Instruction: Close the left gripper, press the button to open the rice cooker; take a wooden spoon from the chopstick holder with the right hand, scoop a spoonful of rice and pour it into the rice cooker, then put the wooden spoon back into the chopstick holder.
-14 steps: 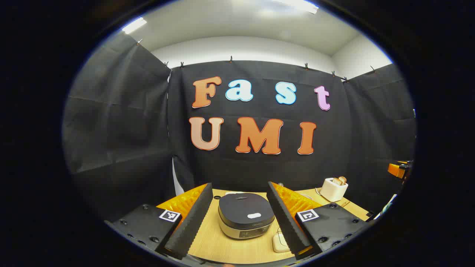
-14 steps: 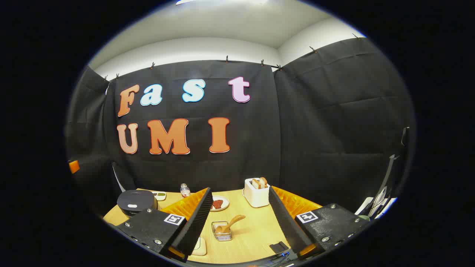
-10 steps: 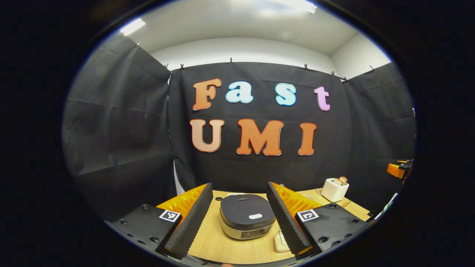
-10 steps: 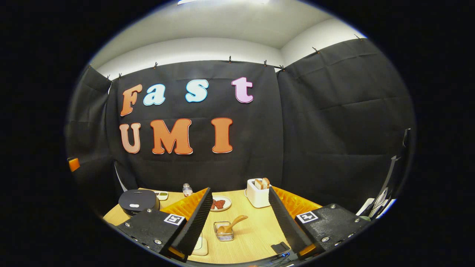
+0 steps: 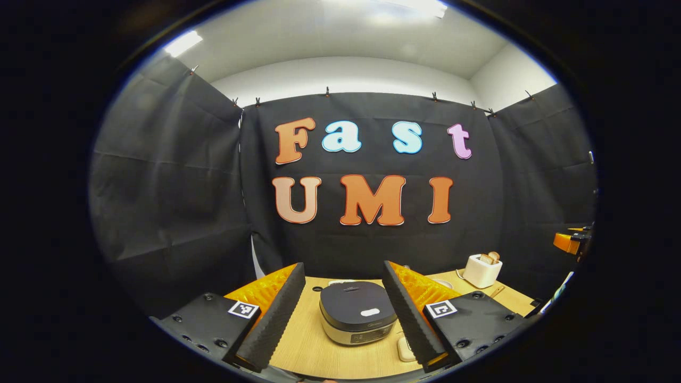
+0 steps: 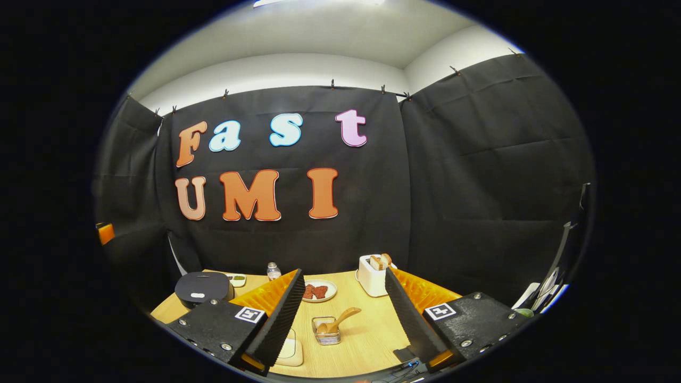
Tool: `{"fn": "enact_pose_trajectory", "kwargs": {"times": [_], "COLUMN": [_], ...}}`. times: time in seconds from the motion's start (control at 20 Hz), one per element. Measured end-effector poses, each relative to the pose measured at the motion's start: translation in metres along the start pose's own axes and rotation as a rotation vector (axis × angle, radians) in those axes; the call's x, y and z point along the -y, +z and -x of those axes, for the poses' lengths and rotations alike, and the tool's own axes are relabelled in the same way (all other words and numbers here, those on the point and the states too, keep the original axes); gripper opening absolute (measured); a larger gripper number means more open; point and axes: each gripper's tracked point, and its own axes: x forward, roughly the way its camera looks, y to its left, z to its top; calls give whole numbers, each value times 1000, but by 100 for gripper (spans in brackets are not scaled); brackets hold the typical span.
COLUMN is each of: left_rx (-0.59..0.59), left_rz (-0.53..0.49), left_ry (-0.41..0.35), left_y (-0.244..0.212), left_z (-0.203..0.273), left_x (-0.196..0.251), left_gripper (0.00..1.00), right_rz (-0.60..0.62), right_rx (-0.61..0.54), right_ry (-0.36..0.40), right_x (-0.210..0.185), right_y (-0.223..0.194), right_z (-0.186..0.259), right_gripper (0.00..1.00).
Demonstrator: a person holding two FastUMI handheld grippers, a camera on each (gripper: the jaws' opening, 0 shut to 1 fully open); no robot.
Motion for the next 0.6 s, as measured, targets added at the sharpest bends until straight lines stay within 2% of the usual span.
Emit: {"fn": "enact_pose_trajectory", "kwargs": {"times": [0.4,0.6], "left_rx": [9,8], "left_rz": [32,14], "left_ry": [7,1], "left_y": [7,8], "left_z": [-1,-2], "left_x": [0,1], "left_gripper": [96,96], "right_rz": [1,11], "right_rx": [-13,-8], "right_ry": [7,11], "right_x": [-2,-4], "right_y": [-7,-5], "right_z": [-2,-4], "right_gripper": [94,94]}}
